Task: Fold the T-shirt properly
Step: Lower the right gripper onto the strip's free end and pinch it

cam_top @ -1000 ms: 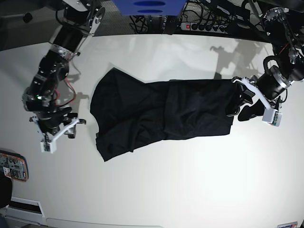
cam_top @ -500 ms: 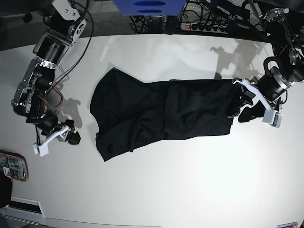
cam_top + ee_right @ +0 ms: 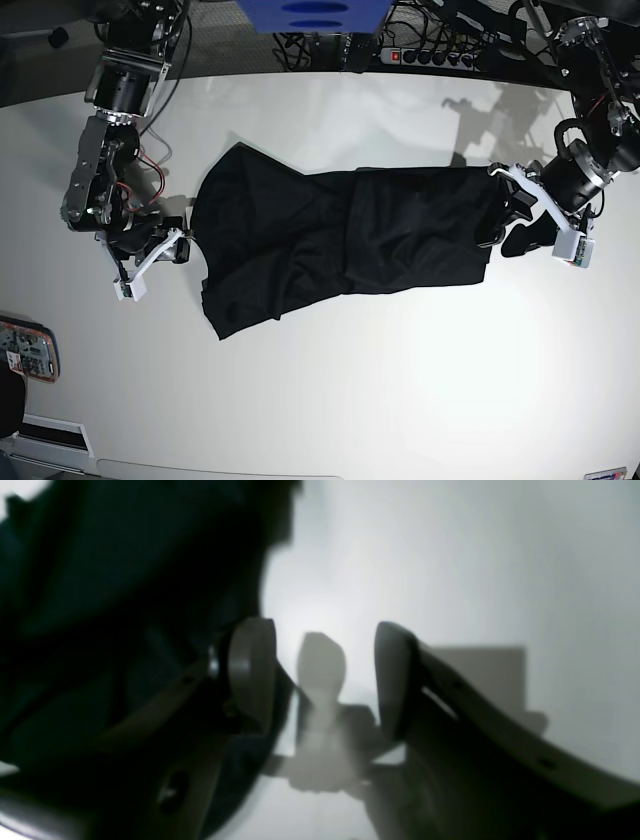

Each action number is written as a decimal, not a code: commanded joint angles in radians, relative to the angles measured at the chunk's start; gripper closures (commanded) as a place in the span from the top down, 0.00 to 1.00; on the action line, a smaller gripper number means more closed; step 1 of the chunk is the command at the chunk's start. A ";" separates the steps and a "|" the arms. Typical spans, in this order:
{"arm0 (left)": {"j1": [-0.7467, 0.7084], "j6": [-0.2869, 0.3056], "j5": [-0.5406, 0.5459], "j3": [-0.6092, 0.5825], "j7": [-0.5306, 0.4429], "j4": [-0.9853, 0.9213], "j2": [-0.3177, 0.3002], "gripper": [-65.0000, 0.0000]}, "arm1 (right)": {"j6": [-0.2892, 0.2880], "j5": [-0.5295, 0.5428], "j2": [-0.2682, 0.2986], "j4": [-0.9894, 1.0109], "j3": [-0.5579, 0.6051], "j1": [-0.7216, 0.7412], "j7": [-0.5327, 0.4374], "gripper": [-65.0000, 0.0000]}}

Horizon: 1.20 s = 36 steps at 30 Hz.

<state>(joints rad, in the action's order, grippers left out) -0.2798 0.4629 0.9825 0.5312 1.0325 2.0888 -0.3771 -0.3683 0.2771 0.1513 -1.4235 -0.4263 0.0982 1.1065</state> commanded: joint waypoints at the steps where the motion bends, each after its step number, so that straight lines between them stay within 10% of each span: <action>1: 0.004 0.001 0.017 0.005 -0.024 0.016 -0.010 0.43 | -0.002 0.014 0.012 0.000 -0.003 0.025 -0.021 0.46; 36: 0.003 0.001 0.017 0.004 -0.024 0.014 -0.010 0.43 | -0.007 0.015 -0.155 0.023 0.096 -0.010 0.022 0.46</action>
<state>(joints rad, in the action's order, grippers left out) -0.2829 0.4629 0.9821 0.5312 1.0325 2.0888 -0.3771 -0.3744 0.2951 -0.0025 -1.3922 -0.3328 0.0807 1.0973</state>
